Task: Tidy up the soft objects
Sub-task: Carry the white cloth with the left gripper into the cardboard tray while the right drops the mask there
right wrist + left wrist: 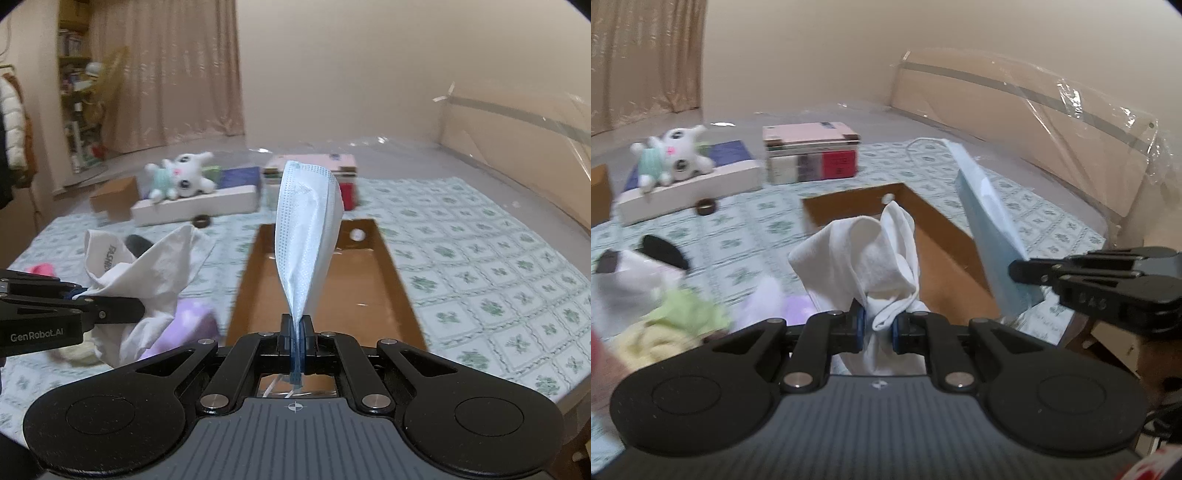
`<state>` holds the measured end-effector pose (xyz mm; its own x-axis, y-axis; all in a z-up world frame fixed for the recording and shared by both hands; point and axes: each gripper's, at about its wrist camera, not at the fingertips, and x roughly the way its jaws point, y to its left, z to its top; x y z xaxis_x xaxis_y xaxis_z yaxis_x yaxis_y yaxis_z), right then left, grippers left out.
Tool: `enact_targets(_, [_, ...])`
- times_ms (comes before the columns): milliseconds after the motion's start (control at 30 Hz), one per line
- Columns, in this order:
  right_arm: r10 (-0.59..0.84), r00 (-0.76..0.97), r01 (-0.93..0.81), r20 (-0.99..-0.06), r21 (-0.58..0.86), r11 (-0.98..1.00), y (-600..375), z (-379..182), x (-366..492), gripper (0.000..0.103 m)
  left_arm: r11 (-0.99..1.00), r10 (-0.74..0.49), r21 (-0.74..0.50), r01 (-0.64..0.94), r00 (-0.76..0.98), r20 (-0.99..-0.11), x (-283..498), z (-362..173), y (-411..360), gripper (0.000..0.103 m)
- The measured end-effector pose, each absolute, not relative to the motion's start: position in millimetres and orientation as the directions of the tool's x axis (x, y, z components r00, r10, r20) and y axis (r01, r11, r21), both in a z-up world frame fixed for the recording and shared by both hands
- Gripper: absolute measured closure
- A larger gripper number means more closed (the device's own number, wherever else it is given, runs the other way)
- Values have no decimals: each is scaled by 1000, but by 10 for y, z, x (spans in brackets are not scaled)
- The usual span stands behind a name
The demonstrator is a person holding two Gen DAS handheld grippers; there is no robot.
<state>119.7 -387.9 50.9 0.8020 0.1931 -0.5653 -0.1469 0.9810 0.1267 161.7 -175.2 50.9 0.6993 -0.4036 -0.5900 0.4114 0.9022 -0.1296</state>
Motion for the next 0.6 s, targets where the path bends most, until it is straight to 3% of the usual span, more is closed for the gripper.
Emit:
enact_targets(433, [171, 765, -115, -621, 130, 985, -4237, 228, 1799, 101, 886, -438, -173, 430, 654, -617, 2281, 155, -2361, 89])
enact_targets(533, [172, 761, -112, -626, 134, 985, -4283, 176, 1888, 101, 890, -434, -179, 419, 659, -615, 2361, 96, -2424, 75])
enact_targets(600, [174, 757, -110, -630, 139, 984, -4313, 147, 1924, 101, 890, -433, -176, 421, 659, -615, 2383, 71, -2449, 56])
